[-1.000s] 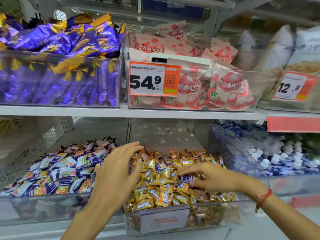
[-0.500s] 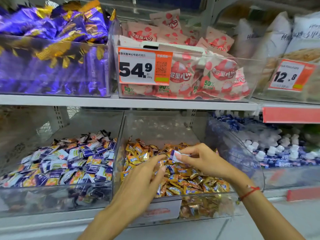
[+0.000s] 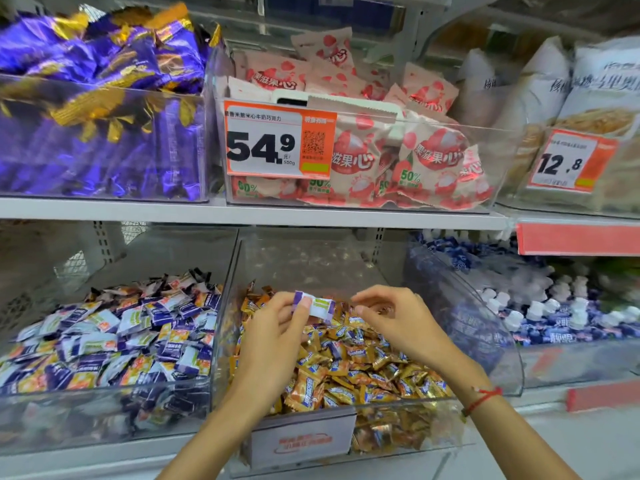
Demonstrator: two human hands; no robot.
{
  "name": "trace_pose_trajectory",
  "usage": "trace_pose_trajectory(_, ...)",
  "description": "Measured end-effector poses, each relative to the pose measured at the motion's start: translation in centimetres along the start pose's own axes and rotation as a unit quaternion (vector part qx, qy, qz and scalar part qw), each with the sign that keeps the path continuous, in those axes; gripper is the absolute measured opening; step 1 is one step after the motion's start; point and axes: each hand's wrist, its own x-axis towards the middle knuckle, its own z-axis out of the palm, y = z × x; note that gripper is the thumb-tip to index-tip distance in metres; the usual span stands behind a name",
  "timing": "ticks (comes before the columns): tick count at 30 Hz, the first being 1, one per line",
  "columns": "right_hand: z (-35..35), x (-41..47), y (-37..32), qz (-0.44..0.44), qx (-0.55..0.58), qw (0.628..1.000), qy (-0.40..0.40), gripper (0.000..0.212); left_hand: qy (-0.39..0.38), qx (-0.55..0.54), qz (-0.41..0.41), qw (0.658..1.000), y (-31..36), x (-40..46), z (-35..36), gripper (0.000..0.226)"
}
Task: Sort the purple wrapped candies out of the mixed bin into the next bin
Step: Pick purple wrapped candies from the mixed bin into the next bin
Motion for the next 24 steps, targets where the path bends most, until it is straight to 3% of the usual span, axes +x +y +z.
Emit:
trace_pose_trajectory(4, 0.2, -0.7, 0.7, -0.008, -0.064, 0.985, -0.162, 0.011, 0.004, -0.038, -0.041, 0.998, -0.1, -0.1, -0.1, 0.017)
trace_pose_trajectory(8, -1.8, -1.1, 0.0, 0.008, 0.008, 0.967, -0.254, 0.014, 0.001, -0.053, -0.057, 0.997, 0.2, -0.3, -0.3, 0.016)
trace_pose_trajectory(10, -1.9, -0.8, -0.2, 0.022, 0.039, 0.971, -0.234, 0.014, 0.005, -0.050, -0.052, 0.997, 0.2, -0.4, -0.4, 0.012)
trace_pose_trajectory(12, -1.1, 0.1, 0.4, 0.002, -0.053, 0.984, -0.171, 0.015, 0.014, -0.041, -0.056, 0.997, 0.0, -0.4, -0.4, 0.010)
trace_pose_trajectory(15, 1.2, 0.9, 1.2, -0.044, -0.203, 0.954, -0.218, 0.037, 0.018, -0.020, -0.057, 0.998, 0.0, -0.4, -0.4, 0.011)
trace_pose_trajectory(17, 2.3, 1.0, 1.4, -0.046, -0.214, 0.952, -0.214, 0.033, 0.017, -0.015, -0.048, 0.999, 0.0, -0.4, -0.4, 0.013)
trace_pose_trajectory(20, 1.8, 1.0, 1.5, -0.018, -0.165, 0.980, -0.112, 0.011, 0.025, -0.010, -0.041, 0.999, -0.2, -0.3, -0.5, 0.020)
trace_pose_trajectory(24, 0.4, 0.3, 1.0, 0.055, 0.019, 0.998, -0.038, 0.015, 0.024, -0.058, -0.029, 0.998, -0.4, -0.3, -0.5, 0.014)
